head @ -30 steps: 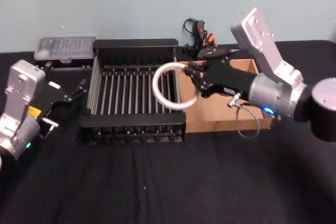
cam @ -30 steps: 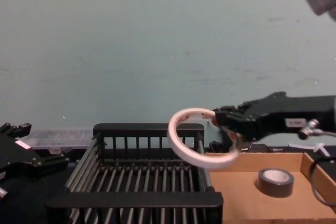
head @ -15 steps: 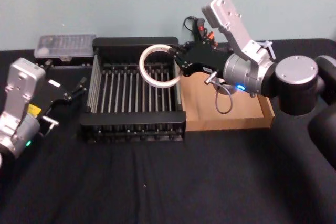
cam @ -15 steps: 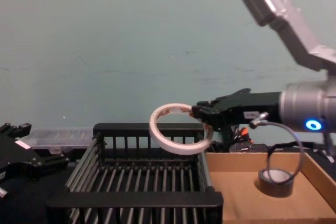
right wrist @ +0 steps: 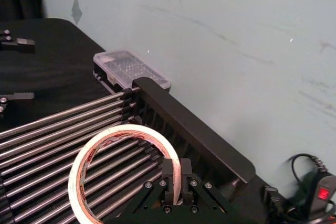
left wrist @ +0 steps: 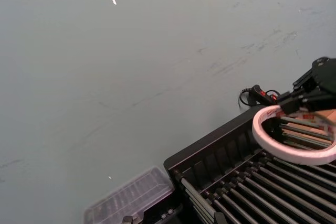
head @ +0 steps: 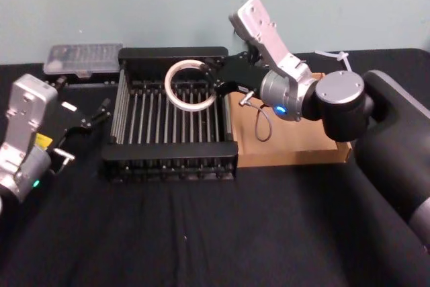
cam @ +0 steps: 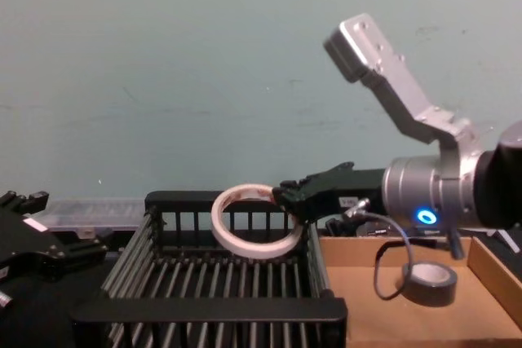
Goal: Pick up the white tape and place it into the black box , Pick up the silver tape and place it into the brown box.
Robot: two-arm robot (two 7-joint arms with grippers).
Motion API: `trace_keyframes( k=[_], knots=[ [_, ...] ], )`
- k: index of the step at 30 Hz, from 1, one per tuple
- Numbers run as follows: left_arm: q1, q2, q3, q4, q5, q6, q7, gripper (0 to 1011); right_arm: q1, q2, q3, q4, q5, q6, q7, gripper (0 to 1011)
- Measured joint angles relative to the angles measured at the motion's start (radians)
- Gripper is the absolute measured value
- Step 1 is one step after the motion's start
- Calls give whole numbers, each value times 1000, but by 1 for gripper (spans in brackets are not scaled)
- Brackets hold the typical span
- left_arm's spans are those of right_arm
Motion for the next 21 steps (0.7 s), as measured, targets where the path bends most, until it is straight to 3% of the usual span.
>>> trace_keyframes(
  k=[11,21],
  knots=[
    [0,0,0,0,0,0,0,1001,31,-49,7,108,-25,-26,10,87],
    [0,0,0,0,0,0,0,1001,31,-46,7,102,-24,-25,11,87]
  ],
)
